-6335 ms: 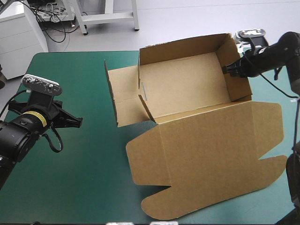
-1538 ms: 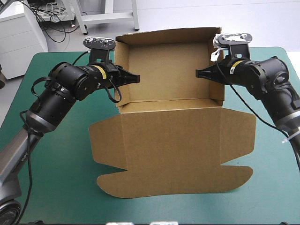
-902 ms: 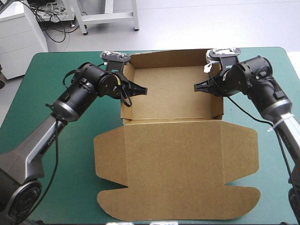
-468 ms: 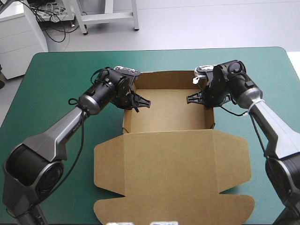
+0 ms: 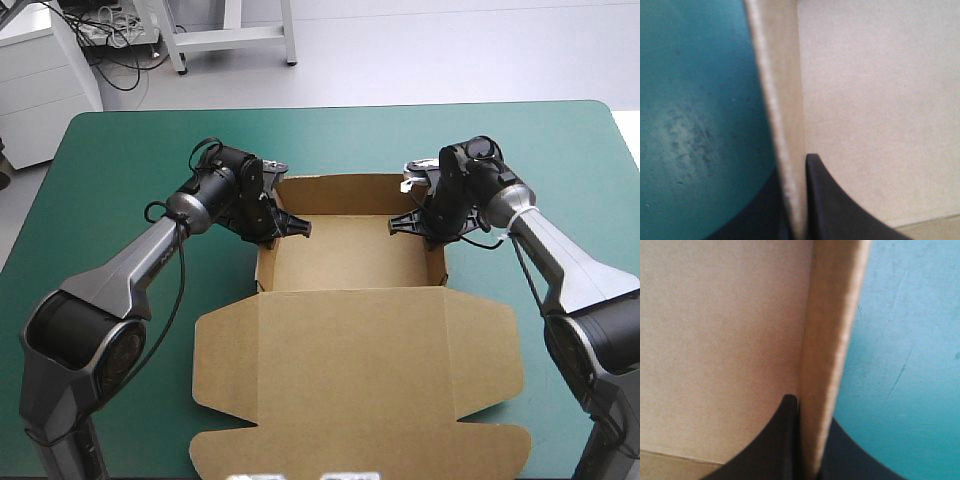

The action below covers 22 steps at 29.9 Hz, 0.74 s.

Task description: Fold the box

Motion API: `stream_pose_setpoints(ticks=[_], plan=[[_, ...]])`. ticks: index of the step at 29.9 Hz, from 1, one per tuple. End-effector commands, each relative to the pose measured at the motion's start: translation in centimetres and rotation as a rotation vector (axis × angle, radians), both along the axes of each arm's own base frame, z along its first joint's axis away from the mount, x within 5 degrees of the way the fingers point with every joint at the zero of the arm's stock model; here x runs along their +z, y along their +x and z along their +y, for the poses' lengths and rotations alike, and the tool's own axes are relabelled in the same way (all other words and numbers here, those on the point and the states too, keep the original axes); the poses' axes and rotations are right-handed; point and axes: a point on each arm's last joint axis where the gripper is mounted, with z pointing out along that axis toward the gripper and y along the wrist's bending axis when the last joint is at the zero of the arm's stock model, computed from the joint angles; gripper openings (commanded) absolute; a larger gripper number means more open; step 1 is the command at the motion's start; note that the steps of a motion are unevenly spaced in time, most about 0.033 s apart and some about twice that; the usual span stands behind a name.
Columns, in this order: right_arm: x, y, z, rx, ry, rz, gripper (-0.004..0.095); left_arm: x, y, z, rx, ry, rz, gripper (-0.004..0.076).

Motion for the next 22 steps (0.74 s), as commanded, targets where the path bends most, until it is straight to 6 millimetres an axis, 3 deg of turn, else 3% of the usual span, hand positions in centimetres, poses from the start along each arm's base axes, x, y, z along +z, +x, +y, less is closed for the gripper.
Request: stream_pose_setpoints(ticks=[1,3,6,9,11,13,15,18,22], plan=[[2.5,-0.6,0.4,0.054,0.046,-0.069,-0.0021,3.0,-0.5,-0.3,-0.054,-0.062,-0.099,0.0026],[2.5,-0.6,0.4,0.054,0.043,-0.065,-0.0005,2.8,-0.4,-0.4,-0.052,-0.067,-0.088,0.0108],[2.4,-0.7,0.3,0.056,0.033,-0.056,0.0107,2.5,-0.4,-0.4,-0.054,-0.053,-0.068,0.0289],[2.4,-0.7,0.3,0.056,0.033,-0.055,0.0372,2.5,-0.4,-0.3,-0.054,-0.05,-0.069,0.05],[2.4,-0.7,0.3,0.064,0.033,-0.055,0.0578,2.5,-0.4,-0.3,-0.044,-0.051,-0.068,0.0577],[2.4,-0.7,0.3,0.064,0.035,-0.055,0.0776,2.5,-0.4,-0.3,-0.042,-0.051,-0.068,0.0604],[2.4,-0.7,0.3,0.064,0.035,-0.055,0.0881,2.5,-0.5,-0.3,-0.042,-0.052,-0.065,0.0604],[2.6,-0.7,0.3,0.067,0.035,-0.059,0.0904,2.6,-0.5,-0.3,-0.042,-0.052,-0.06,0.0604],[4.3,-1.0,0.2,0.07,0.054,-0.109,0.0904,4.0,-0.9,-0.1,-0.043,-0.066,-0.091,0.0604]])
